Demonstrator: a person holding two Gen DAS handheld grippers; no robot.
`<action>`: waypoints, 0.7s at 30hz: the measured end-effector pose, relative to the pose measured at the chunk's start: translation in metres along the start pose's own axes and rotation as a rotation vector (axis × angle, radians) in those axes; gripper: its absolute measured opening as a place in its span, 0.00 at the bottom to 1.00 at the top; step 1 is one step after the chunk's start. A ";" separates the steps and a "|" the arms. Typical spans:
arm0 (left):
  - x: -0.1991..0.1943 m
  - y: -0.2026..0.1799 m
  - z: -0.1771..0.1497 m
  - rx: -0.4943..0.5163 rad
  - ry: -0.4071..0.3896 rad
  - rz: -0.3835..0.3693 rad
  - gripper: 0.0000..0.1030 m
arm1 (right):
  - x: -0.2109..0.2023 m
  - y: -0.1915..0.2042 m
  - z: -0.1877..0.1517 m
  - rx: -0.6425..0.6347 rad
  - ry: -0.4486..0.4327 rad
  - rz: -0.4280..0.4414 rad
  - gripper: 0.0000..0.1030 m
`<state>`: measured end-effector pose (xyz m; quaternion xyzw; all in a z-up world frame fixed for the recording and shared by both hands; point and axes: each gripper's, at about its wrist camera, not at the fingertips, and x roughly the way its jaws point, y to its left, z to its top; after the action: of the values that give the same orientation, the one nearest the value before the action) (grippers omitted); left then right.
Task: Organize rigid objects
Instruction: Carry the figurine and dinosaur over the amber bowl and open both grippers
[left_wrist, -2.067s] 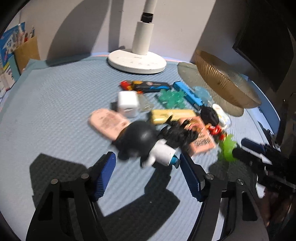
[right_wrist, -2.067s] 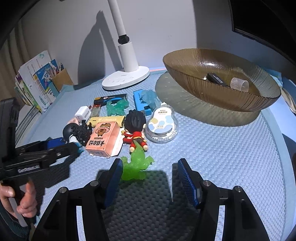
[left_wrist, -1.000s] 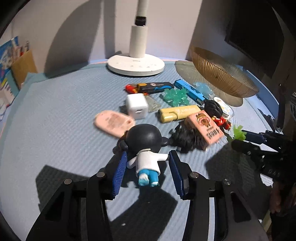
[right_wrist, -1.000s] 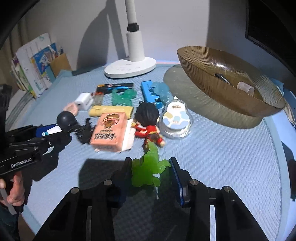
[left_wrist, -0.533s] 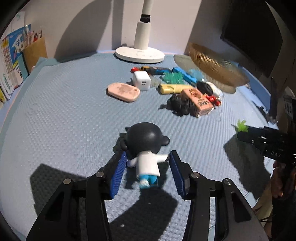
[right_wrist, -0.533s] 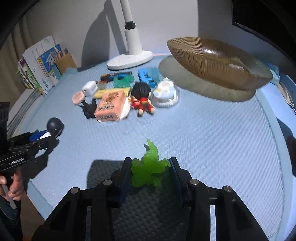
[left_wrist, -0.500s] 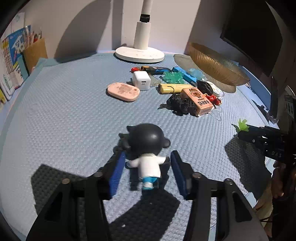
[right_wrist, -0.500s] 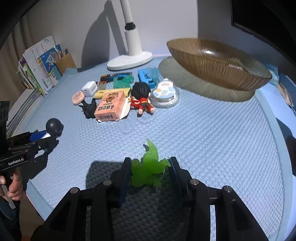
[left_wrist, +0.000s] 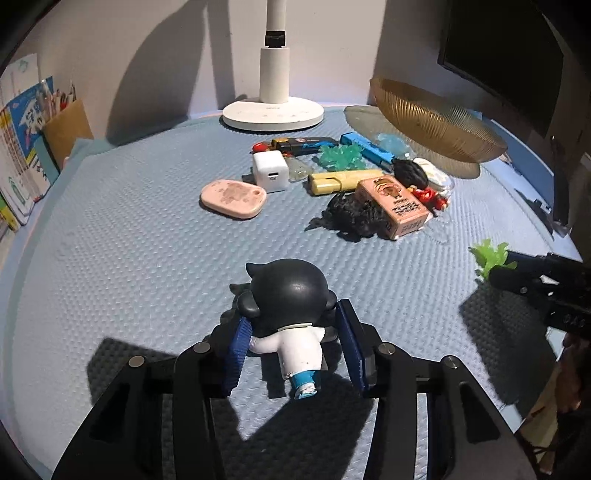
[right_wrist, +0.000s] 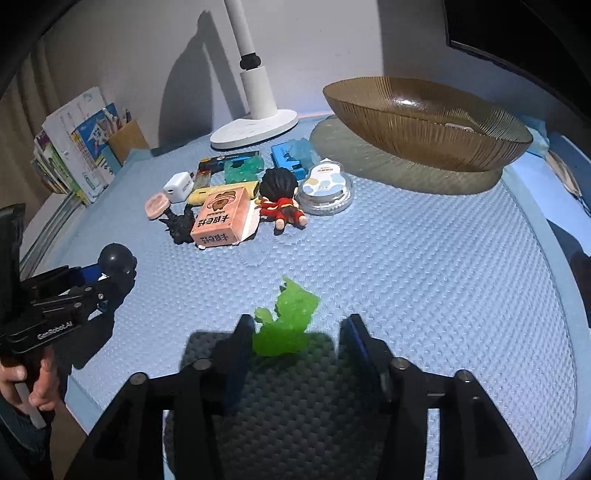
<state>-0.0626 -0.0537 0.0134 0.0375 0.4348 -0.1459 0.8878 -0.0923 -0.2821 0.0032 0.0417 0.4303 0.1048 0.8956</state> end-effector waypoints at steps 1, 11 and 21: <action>-0.001 -0.002 0.002 0.001 -0.004 -0.006 0.41 | 0.001 0.003 0.001 -0.005 0.002 -0.013 0.44; -0.016 -0.040 0.044 0.100 -0.092 -0.049 0.41 | -0.025 0.014 0.026 -0.097 -0.075 -0.112 0.29; -0.005 -0.109 0.188 0.135 -0.201 -0.254 0.41 | -0.077 -0.092 0.138 0.085 -0.199 -0.208 0.29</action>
<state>0.0457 -0.1935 0.1401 0.0270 0.3343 -0.2887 0.8967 -0.0176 -0.3869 0.1334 0.0449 0.3453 -0.0116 0.9374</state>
